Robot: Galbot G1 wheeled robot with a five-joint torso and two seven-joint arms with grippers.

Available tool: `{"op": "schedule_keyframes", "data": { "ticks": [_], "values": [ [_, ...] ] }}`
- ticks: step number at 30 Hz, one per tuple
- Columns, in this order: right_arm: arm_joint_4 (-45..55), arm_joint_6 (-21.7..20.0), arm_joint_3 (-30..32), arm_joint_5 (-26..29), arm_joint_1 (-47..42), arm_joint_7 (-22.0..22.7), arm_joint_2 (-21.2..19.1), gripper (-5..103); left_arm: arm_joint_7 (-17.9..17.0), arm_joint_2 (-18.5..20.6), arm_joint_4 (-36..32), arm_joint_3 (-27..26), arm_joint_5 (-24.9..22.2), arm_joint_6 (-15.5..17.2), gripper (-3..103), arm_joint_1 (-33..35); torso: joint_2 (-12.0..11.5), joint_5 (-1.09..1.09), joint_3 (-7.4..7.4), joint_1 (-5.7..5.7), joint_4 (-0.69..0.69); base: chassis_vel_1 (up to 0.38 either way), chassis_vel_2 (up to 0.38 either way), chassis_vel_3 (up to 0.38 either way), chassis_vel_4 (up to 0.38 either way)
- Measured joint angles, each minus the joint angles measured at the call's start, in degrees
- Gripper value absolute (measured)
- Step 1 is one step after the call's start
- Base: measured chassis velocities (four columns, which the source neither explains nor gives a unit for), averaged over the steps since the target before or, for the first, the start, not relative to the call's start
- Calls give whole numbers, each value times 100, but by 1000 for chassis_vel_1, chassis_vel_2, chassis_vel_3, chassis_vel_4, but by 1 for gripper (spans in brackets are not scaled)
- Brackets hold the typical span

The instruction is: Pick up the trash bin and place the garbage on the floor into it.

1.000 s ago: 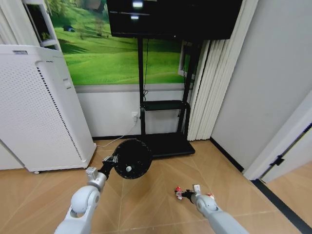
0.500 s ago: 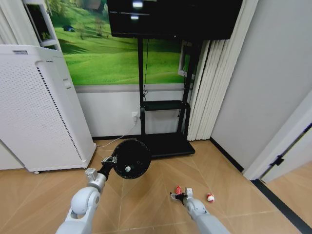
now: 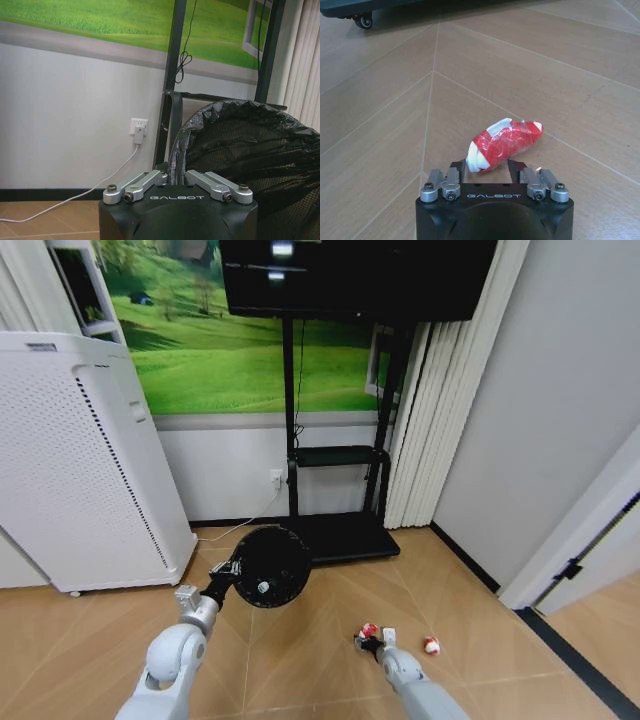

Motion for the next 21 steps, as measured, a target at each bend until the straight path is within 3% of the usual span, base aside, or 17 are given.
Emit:
{"op": "schedule_keyframes", "data": {
  "ticks": [1,11,14,21],
  "values": [
    [0,0,0,0,0,0,0,50,0,0,0,0,0,0,4,0,0,0,0,0,0,0,0,0,0],
    [205,66,295,9,-174,-36,-84,7,8,-75,9,7,115,-34,4,92,0,0,0,0,0,0,0,0,0],
    [361,83,404,22,-292,-46,-134,1,8,-79,7,8,132,-38,4,103,0,0,0,0,0,0,0,0,0],
    [560,203,574,-32,-417,-164,-278,0,-13,-82,-10,8,134,-39,4,100,0,0,0,0,-1,0,0,0,0]
  ]
}}
